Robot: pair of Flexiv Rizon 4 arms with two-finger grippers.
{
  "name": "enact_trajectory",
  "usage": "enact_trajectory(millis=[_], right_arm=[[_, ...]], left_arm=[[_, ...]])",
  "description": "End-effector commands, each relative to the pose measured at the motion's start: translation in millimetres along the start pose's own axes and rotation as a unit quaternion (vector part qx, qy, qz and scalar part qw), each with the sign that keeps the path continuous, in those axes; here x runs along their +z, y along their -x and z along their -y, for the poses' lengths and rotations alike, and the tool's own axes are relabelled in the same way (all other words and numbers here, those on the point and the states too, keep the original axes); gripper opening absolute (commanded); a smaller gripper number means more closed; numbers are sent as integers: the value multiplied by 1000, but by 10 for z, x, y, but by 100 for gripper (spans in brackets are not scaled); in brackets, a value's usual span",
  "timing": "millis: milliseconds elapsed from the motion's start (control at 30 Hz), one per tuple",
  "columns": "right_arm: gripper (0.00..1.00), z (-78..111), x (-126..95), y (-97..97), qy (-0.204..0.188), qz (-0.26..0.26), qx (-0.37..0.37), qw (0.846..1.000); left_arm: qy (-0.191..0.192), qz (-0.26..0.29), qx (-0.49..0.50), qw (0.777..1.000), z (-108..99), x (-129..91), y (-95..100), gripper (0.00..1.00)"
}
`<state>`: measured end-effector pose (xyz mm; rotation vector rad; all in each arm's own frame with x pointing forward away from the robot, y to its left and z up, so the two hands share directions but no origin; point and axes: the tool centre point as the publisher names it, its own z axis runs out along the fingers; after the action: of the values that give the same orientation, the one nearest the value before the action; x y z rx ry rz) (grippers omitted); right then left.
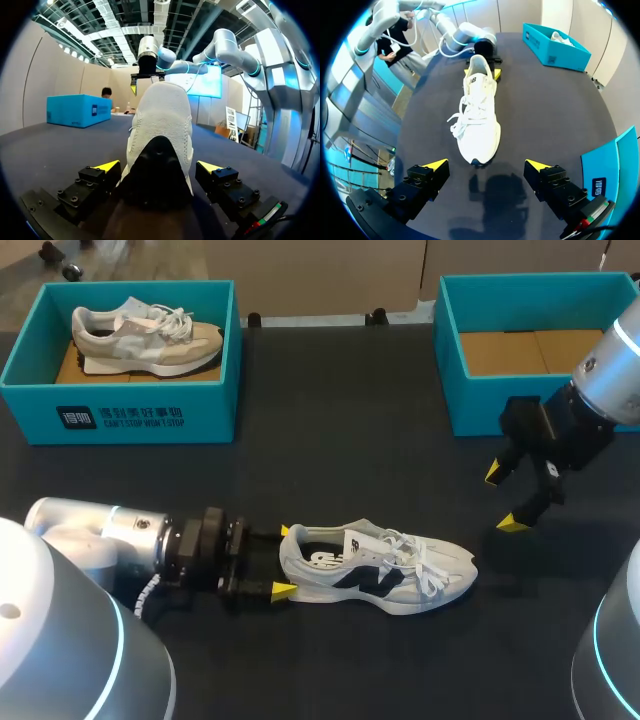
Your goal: Take the shoe out of the shoebox, open the shoe tongue, remove and reinsert the insole, then place the shoe into the shoebox
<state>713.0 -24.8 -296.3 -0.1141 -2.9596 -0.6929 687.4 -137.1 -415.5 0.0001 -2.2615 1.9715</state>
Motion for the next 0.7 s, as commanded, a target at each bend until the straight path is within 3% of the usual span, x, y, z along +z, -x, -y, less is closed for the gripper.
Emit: enact_trajectory(millis=[33, 700], right_arm=[[100, 3, 5, -9, -1, 1, 0, 1000], [100, 3, 5, -9, -1, 1, 0, 1000]], left_arm=[[0, 0, 1, 1000, -11, 44, 9, 100], [6, 7, 10, 1000, -1, 169, 51, 100]])
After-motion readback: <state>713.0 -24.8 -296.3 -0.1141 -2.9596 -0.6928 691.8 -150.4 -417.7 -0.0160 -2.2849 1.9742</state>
